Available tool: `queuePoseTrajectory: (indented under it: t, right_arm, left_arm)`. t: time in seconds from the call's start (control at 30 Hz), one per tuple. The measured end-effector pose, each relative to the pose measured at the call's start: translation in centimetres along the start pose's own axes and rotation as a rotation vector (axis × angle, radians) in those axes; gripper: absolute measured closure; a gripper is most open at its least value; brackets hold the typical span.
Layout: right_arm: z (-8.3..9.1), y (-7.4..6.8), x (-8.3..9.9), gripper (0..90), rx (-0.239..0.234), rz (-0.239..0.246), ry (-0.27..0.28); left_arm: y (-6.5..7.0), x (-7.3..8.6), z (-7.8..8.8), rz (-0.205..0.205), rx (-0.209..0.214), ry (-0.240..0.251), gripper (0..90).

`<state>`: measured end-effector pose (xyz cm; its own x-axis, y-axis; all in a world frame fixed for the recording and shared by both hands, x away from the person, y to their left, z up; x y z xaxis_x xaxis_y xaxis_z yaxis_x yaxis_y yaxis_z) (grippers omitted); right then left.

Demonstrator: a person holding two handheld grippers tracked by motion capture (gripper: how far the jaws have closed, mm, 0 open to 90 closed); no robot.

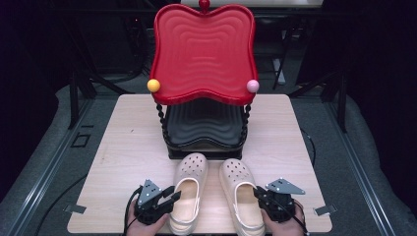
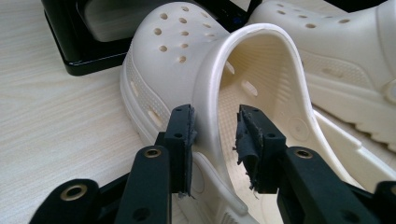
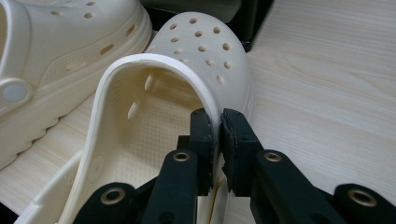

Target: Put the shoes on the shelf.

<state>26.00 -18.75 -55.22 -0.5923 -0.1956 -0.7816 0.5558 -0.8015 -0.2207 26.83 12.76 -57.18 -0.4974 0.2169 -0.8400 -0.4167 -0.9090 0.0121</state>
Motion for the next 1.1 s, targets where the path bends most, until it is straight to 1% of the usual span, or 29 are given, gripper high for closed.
queuePoseTrajectory:
  t: [0.03, 0.07, 0.1, 0.13, 0.17, 0.2, 0.23, 0.27, 0.3, 0.33, 0.37, 0.4, 0.43, 0.47, 0.5, 0.53, 0.57, 0.6, 0.67, 0.7, 0.73, 0.77, 0.8, 0.83, 0.87, 0.9, 0.97, 1.07, 1.1]
  right_arm:
    - [-0.3, -0.3, -0.1, 83.1, 0.0, 0.002, -0.005]
    - [-0.5, -0.5, -0.2, 83.1, -0.004, 0.007, -0.024]
    - [-0.5, -0.5, -0.2, 83.1, -0.004, 0.007, -0.024]
    - [-1.1, -0.9, -0.4, 83.0, -0.008, -0.003, -0.013]
    - [-1.3, -1.0, -0.5, 83.0, -0.012, -0.004, -0.018]
    - [-1.6, -1.1, -0.6, 82.9, -0.013, -0.006, -0.009]
    - [-2.2, -1.2, -0.8, 82.8, -0.009, 0.0, 0.029]
    - [-2.1, -1.4, -0.7, 82.8, -0.015, -0.004, -0.007]
    - [-2.1, -1.4, -0.7, 82.8, -0.015, -0.004, -0.007]
    - [-2.5, -1.7, -0.9, 82.8, -0.016, 0.003, 0.012]
    - [-2.5, -1.8, -0.9, 82.8, -0.021, 0.0, -0.001]
    - [-2.9, -1.9, -1.0, 82.7, -0.021, -0.001, 0.029]
    - [-3.0, -1.9, -1.0, 82.7, -0.023, 0.0, 0.033]
    - [-2.9, -2.1, -1.0, 82.7, -0.037, -0.011, 0.008]
    - [-2.9, -2.1, -1.0, 82.7, -0.037, -0.011, 0.008]
    - [-3.2, -2.2, -1.1, 82.6, -0.043, -0.013, 0.032]
    - [-3.4, -2.5, -1.2, 82.5, -0.063, -0.033, 0.027]
    - [-3.6, -2.6, -1.2, 82.4, -0.069, -0.039, 0.04]
    - [-3.9, -2.9, -1.3, 82.2, -0.086, -0.048, 0.034]
    - [-4.1, -3.1, -1.4, 82.1, -0.095, -0.054, 0.038]
    - [-4.1, -3.1, -1.4, 82.1, -0.095, -0.054, 0.038]
    - [-4.5, -3.6, -1.5, 81.8, -0.11, -0.068, 0.063]
    - [-4.6, -3.8, -1.6, 81.7, -0.121, -0.075, 0.064]
    - [-4.6, -3.9, -1.6, 81.5, -0.134, -0.087, 0.068]
    - [-4.6, -4.1, -1.6, 81.1, -0.15, -0.109, 0.074]
    - [-4.7, -4.2, -1.6, 80.8, -0.155, -0.12, 0.077]
    - [-4.6, -4.3, -1.5, 80.7, -0.146, -0.121, 0.08]
    - [-4.6, -4.0, -1.3, 79.1, -0.143, -0.123, 0.076]
    - [-4.6, -4.1, -1.3, 78.3, -0.137, -0.106, 0.075]
  left_arm:
    - [0.0, 0.0, 0.0, 0.0, 0.0, -0.002, 66.8]
    - [0.0, 0.0, 0.0, 0.002, 0.0, -0.002, 67.4]
    - [0.0, 0.0, 0.0, 0.002, 0.0, -0.002, 68.2]
    - [0.0, 0.0, 0.1, 0.002, -0.003, 0.0, 68.8]
    - [0.0, 0.0, 0.1, 0.002, -0.004, 0.001, 68.9]
    - [0.0, 0.0, 0.1, 0.002, -0.005, 0.0, 69.0]
    - [0.0, 0.0, 0.1, 0.003, -0.006, 0.0, 69.1]
    - [0.0, 0.0, 0.1, 0.0, -0.007, 0.0, 69.4]
    - [0.0, 0.0, 0.1, 0.0, -0.007, 0.0, 69.5]
    - [0.0, 0.0, 0.1, 0.003, -0.007, -0.001, 69.7]
    - [0.0, 0.0, 0.1, 0.003, -0.007, -0.001, 70.0]
    - [0.0, 0.0, 0.1, 0.002, -0.007, -0.001, 70.0]
    - [0.0, 0.0, 0.1, 0.004, -0.007, -0.001, 70.0]
    - [0.0, 0.0, 0.1, 0.012, -0.001, -0.004, 70.0]
    - [0.0, 0.0, 0.1, 0.012, -0.001, -0.004, 70.1]
    - [0.0, 0.0, 0.1, 0.014, 0.007, -0.004, 70.1]
    - [0.1, 0.0, 0.1, 0.021, 0.011, -0.006, 71.0]
    - [0.1, -0.1, 0.1, 0.018, 0.014, -0.01, 72.5]
    - [0.3, -0.1, 0.1, 0.018, 0.024, -0.007, 74.3]
    - [0.3, -0.2, 0.1, 0.008, 0.018, -0.012, 74.3]
    - [0.3, -0.2, 0.1, 0.008, 0.018, -0.012, 74.2]
    - [0.4, -0.3, 0.0, 0.008, 0.019, -0.003, 74.2]
    - [0.4, -0.3, -0.1, 0.013, 0.016, -0.003, 74.2]
    - [0.4, -0.4, -0.1, 0.005, 0.014, -0.01, 74.2]
    - [0.4, -0.4, -0.2, 0.005, 0.011, -0.001, 74.2]
    - [0.4, -0.4, -0.2, 0.005, 0.011, -0.001, 74.2]
    - [0.4, -0.6, -0.2, 0.01, 0.01, 0.003, 74.3]
    - [0.3, -0.6, -0.2, 0.012, 0.013, 0.0, 74.1]
    - [0.3, -0.7, -0.2, 0.011, 0.013, 0.001, 73.7]
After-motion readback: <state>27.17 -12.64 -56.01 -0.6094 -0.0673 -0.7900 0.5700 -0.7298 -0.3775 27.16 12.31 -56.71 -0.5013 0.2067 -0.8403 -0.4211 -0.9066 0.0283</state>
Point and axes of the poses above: each handheld gripper's, and its own axes: z roughly backward along the jaws, x roughly out of its underside, y roughly to its right, the point moved 5 cm from there along -z, roughly forward along the jaws, and after that the axes turned 14 degrees about -x, right-handed, at the moved point
